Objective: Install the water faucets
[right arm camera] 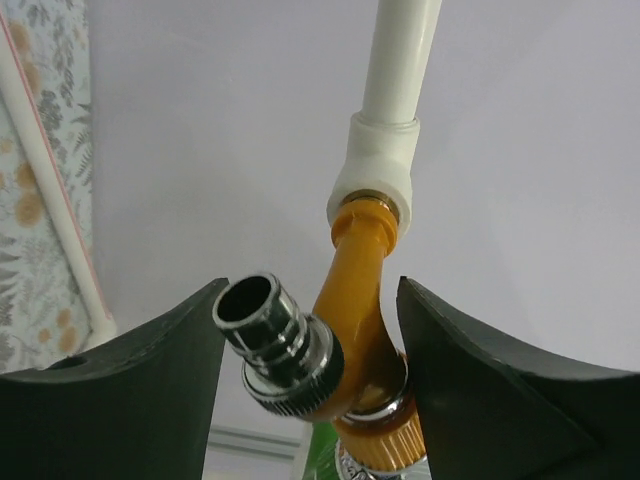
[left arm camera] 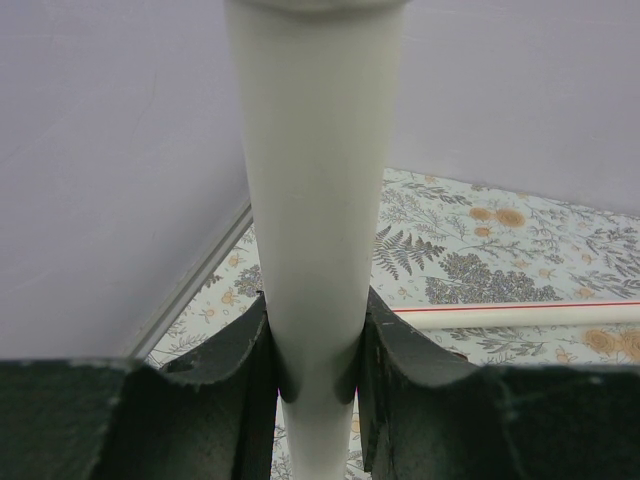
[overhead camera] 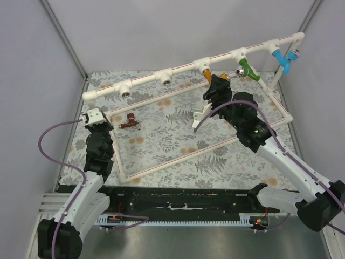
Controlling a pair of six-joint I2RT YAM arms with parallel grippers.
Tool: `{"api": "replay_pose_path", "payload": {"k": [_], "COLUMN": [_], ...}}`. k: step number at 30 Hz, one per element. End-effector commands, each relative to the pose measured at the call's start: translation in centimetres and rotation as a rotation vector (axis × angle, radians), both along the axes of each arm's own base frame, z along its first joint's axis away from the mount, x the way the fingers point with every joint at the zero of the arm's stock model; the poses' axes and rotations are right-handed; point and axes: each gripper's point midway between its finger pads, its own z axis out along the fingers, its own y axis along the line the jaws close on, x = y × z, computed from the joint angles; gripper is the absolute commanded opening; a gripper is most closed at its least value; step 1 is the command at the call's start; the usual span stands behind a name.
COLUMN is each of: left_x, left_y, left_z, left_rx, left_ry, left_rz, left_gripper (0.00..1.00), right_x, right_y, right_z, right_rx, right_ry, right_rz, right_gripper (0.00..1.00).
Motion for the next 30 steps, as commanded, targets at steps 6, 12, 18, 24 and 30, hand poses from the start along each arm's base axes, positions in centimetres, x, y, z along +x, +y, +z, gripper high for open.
{"api": "replay_pose_path", "payload": {"k": [6,12,18,24,30], "left_x": [0.4,0.4,0.4,0.4,0.4], "left_y": [-1.7,-1.6,-1.6,-1.7,-1.6], "left_z": [2.5,2.4,2.5,2.5,2.5], "left_rx": [-0.009,-0.005,-0.007,-0.008,-0.009], "left_ry": [-0.073,-0.072,-0.075,-0.073,-0.076], "left_rz": [-0.082,-0.082,-0.082,-0.084,-0.082], "left_gripper": [0.02,0.02,0.02,0.02,0.02], "right_x": [4.0,3.7,3.3,4.4,2.9], "right_y": [-0.4,0.3,-2.9,-4.5,-4.4], "right_z": [-0.3,1.2,2.8,-1.2,2.5], "right_rx": [0.188,1.114,2.415,-2.909,3.017], "right_ry": [-0.035,0.22,0.452,-0.555,0.629], "right_rz": [-0.139,-0.116,-0.069,0.076,0.013], "right_gripper": [0.4,0.0,0.0,0.0,0.38]}}
